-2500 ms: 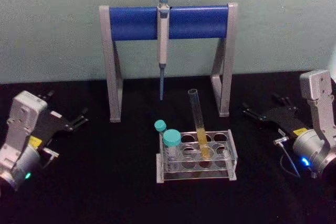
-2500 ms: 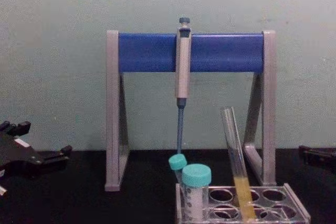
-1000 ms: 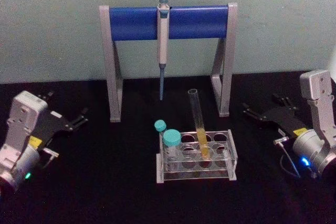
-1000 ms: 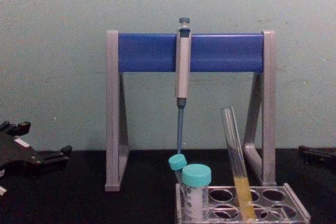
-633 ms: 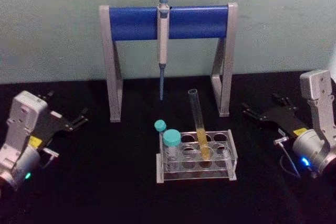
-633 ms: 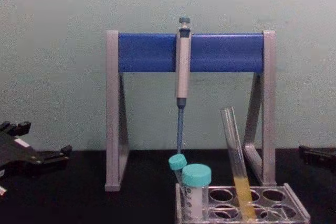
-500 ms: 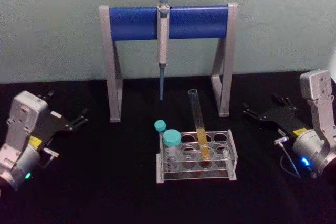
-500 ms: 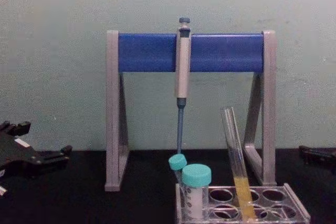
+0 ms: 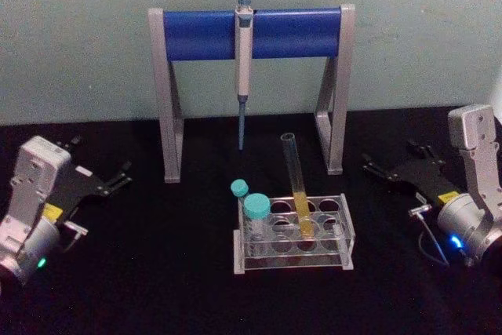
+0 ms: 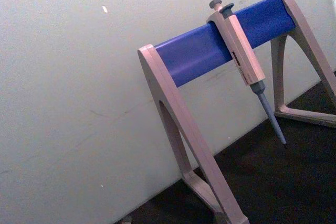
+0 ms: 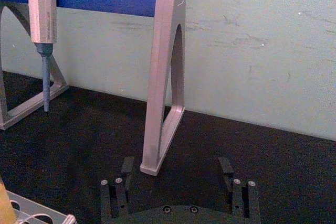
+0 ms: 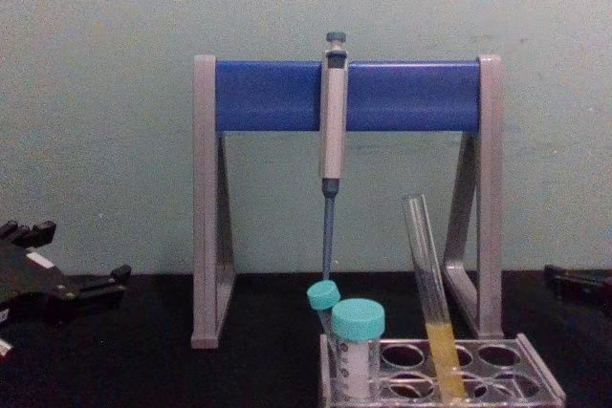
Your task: Pick up the test tube from the test tube rack, shake it, then place it back into the test tube rack.
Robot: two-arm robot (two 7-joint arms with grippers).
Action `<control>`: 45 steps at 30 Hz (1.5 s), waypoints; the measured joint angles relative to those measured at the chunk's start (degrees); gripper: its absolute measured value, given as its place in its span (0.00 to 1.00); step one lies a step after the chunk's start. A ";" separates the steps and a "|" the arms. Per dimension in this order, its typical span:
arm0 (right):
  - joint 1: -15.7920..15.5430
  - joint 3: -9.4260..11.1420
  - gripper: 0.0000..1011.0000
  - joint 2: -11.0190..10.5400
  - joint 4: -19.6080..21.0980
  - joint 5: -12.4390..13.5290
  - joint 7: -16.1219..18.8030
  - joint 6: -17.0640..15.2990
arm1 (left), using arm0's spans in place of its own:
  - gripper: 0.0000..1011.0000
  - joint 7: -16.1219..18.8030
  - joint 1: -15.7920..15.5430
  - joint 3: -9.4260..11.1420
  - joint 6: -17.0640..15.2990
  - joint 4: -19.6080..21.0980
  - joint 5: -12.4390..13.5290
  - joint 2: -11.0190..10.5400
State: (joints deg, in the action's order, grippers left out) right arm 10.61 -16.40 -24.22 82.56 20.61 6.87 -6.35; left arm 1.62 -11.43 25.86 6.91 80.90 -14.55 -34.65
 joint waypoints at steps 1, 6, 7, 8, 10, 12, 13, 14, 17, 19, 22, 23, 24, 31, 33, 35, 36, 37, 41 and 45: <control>0.00 0.00 0.99 0.00 0.00 0.00 0.00 0.00 | 0.99 0.00 0.00 0.00 0.00 0.00 0.00 0.00; 0.00 0.00 0.99 0.00 0.00 0.00 0.00 0.00 | 0.99 0.00 0.00 0.00 0.00 0.00 0.00 0.00; 0.00 0.00 0.99 0.00 0.00 0.00 0.00 0.00 | 0.99 0.00 0.00 0.00 0.00 0.00 0.00 0.00; 0.00 0.00 0.99 0.00 0.00 0.00 0.00 0.00 | 0.99 0.00 0.00 0.00 0.00 0.00 0.00 0.00; 0.00 0.00 0.99 0.00 0.00 0.00 0.00 0.00 | 0.99 0.00 0.00 0.00 0.00 0.00 0.00 0.00; 0.00 0.00 0.99 0.00 0.00 0.00 0.00 0.00 | 0.99 0.00 0.00 0.00 0.00 0.00 0.00 0.00; 0.00 0.00 0.99 0.00 0.00 0.00 0.00 0.00 | 0.99 0.00 0.00 0.00 0.00 0.00 0.00 0.00; 0.00 0.00 0.99 0.00 0.00 0.00 0.00 0.00 | 0.99 0.00 0.00 0.00 0.00 0.00 0.00 0.00; 0.00 0.00 0.99 0.00 0.00 0.00 0.00 0.00 | 0.99 0.00 0.00 0.00 0.00 0.00 0.00 0.00; 0.00 0.00 0.99 0.00 0.00 0.00 0.00 0.00 | 0.99 0.00 0.00 0.00 0.00 0.00 0.00 0.00; 0.00 0.00 0.99 0.00 0.00 0.00 0.00 0.00 | 0.99 0.00 0.00 0.00 0.00 0.00 0.00 0.00; 0.00 0.00 0.99 0.00 0.00 0.00 0.00 0.00 | 0.99 0.00 0.00 0.00 0.00 0.00 0.00 0.00; 0.00 0.00 0.99 0.00 0.00 0.00 0.00 0.00 | 0.99 0.00 0.00 0.00 0.00 0.00 0.00 0.00; 0.00 0.00 0.99 0.00 0.00 0.00 0.00 0.00 | 0.99 0.00 0.00 0.00 0.00 0.00 0.00 0.00; 0.00 0.00 0.99 0.00 0.00 0.00 0.00 0.00 | 0.99 0.00 0.00 0.00 0.00 0.00 0.00 0.00; 0.00 0.00 0.99 0.00 0.00 0.00 0.00 0.00 | 0.99 0.00 0.00 0.00 0.00 0.00 0.00 0.00; 0.00 0.00 0.99 0.00 0.00 0.00 0.00 0.00 | 0.99 0.00 0.00 0.00 0.00 0.00 0.00 0.00; 0.00 0.00 0.99 0.00 0.00 0.00 0.00 0.00 | 0.99 0.00 0.00 0.00 0.00 0.00 0.00 0.00; 0.00 0.00 0.99 0.00 0.00 0.00 0.00 0.00 | 0.99 0.00 0.00 0.00 0.00 0.00 0.00 0.00; 0.00 0.00 0.99 0.00 0.00 0.00 0.00 0.00 | 0.99 0.00 0.00 0.00 0.00 0.00 0.00 0.00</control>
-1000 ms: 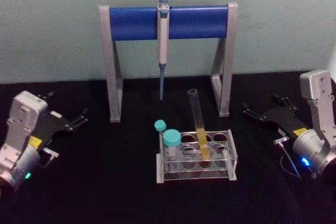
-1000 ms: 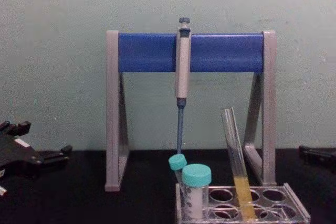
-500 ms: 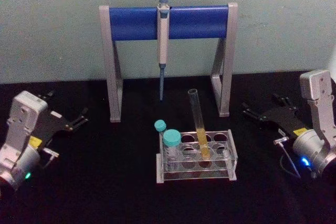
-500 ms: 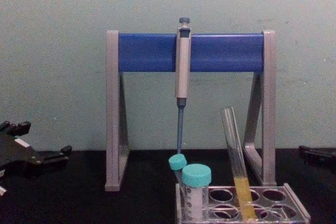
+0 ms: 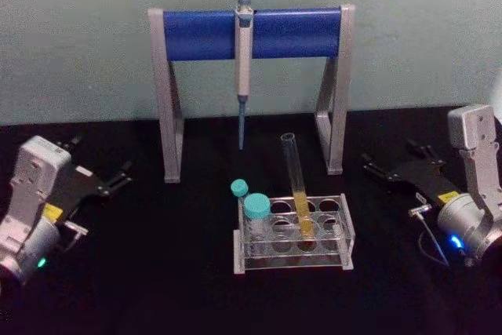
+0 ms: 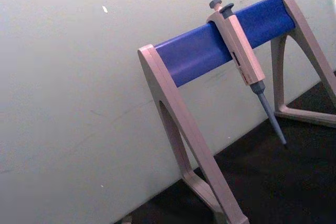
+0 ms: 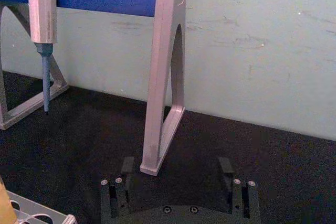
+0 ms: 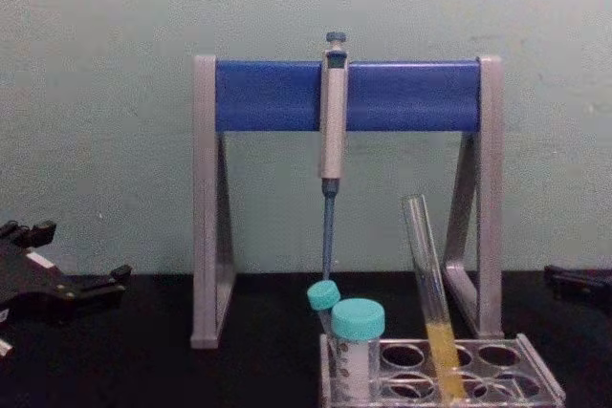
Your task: Pick up the test tube from the test tube rack, shake it, then place it back into the test tube rack.
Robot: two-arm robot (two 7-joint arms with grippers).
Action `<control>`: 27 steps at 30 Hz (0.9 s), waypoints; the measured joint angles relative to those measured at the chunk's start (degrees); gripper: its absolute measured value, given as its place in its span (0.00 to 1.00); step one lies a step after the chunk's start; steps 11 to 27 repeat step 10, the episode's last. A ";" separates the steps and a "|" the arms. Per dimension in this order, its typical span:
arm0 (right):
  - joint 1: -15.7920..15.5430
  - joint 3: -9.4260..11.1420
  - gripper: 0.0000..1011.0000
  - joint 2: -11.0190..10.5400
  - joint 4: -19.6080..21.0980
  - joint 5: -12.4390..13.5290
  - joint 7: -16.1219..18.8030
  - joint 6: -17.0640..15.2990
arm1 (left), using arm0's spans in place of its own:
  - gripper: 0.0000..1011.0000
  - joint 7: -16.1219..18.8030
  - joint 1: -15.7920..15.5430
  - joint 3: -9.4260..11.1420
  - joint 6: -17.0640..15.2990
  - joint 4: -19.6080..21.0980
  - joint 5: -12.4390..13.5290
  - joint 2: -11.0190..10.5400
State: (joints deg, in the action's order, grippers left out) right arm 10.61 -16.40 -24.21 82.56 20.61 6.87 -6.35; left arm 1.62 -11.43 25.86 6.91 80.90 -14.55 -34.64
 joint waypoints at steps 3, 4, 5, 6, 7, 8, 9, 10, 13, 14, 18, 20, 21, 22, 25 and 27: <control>0.00 0.00 0.99 0.00 0.00 0.00 0.00 0.00 | 0.99 0.00 0.00 0.00 0.00 0.00 0.00 0.00; 0.00 0.00 0.99 0.00 0.00 0.00 0.00 0.00 | 0.99 0.00 0.00 0.00 0.00 0.00 0.00 0.00; 0.00 0.00 0.99 0.00 0.00 0.00 0.00 0.00 | 0.99 0.00 0.00 0.00 0.00 0.00 0.00 0.00; 0.00 0.00 0.99 0.00 0.00 0.00 0.00 0.00 | 0.99 0.00 0.00 0.00 0.00 0.00 0.00 0.00; 0.00 0.00 0.99 0.00 0.00 0.00 0.00 0.00 | 0.99 0.00 0.00 0.00 0.00 0.00 0.00 0.00; 0.00 0.00 0.99 0.00 0.00 0.00 0.00 0.00 | 0.99 0.00 0.00 0.00 0.00 0.00 0.00 0.00; 0.00 0.00 0.99 0.00 0.00 0.00 0.00 0.00 | 0.99 0.00 0.00 0.00 0.00 0.00 0.00 0.00; 0.00 0.00 0.99 0.00 0.00 0.00 0.00 0.00 | 0.99 0.00 0.00 0.00 0.00 0.00 0.00 0.00; 0.00 0.00 0.99 0.00 0.00 0.00 0.00 0.00 | 0.99 0.00 0.00 0.00 0.00 0.00 0.00 0.00; 0.00 0.00 0.99 0.00 0.00 0.00 0.00 0.00 | 0.99 0.00 0.00 0.00 0.00 0.00 0.00 0.00; 0.00 0.00 0.99 0.00 0.00 0.00 0.00 0.00 | 0.99 0.00 0.00 0.00 0.00 0.00 0.00 0.00; 0.00 0.00 0.99 0.00 0.00 0.00 0.00 0.00 | 0.99 0.00 0.00 0.00 0.00 0.00 0.00 0.00; 0.00 0.00 0.99 0.00 0.00 0.00 0.00 0.00 | 0.99 0.00 0.00 0.00 0.00 0.00 0.00 0.00; 0.00 0.00 0.99 0.00 0.00 0.00 0.00 0.00 | 0.99 0.00 0.00 0.00 0.00 0.00 0.00 0.00; 0.00 0.00 0.99 0.00 0.00 0.00 0.00 0.00 | 0.99 0.00 0.00 0.00 0.00 0.00 0.00 0.00; 0.00 0.00 0.99 0.00 0.00 0.00 0.00 0.00 | 0.99 0.00 0.00 0.00 0.00 0.00 0.00 0.00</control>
